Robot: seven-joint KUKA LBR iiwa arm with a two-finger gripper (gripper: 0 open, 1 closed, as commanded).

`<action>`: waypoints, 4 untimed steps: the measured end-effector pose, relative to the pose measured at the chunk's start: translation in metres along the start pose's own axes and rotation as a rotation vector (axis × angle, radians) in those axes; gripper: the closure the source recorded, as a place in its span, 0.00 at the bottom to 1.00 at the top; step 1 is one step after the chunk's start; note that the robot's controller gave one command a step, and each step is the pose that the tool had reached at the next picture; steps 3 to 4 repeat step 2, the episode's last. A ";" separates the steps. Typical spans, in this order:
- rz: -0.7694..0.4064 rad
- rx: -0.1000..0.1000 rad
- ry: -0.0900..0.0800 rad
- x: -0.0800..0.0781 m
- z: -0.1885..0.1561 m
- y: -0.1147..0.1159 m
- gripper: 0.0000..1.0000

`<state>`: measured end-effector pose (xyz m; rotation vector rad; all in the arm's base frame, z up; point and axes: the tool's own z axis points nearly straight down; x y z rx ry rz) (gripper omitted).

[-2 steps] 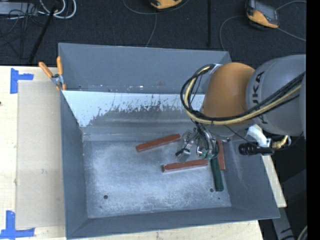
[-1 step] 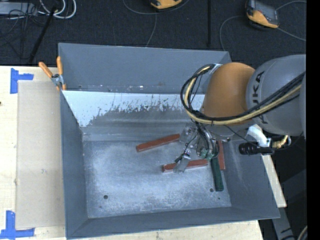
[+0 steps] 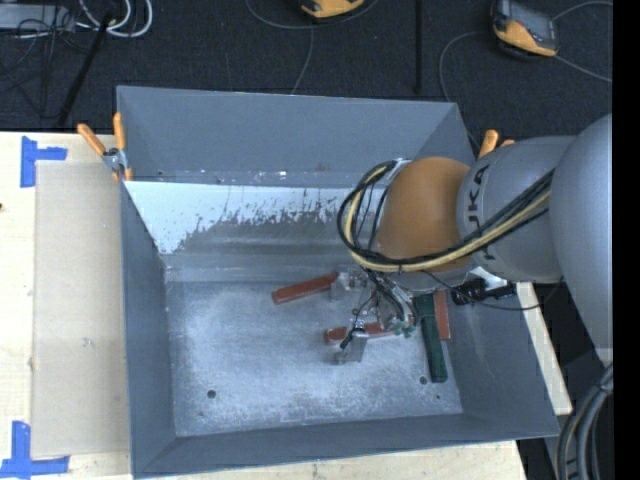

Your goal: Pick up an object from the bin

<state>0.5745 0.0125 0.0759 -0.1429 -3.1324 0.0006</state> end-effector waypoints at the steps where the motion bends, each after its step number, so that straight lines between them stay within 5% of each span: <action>1: 0.002 -0.001 -0.003 -0.001 -0.002 0.000 1.00; 2: -0.045 0.000 -0.016 -0.015 -0.129 -0.067 1.00; 4: -0.045 0.000 -0.016 -0.015 -0.129 -0.067 1.00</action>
Offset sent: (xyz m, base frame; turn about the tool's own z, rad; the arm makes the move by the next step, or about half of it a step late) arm 0.0000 0.0000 0.0000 0.0000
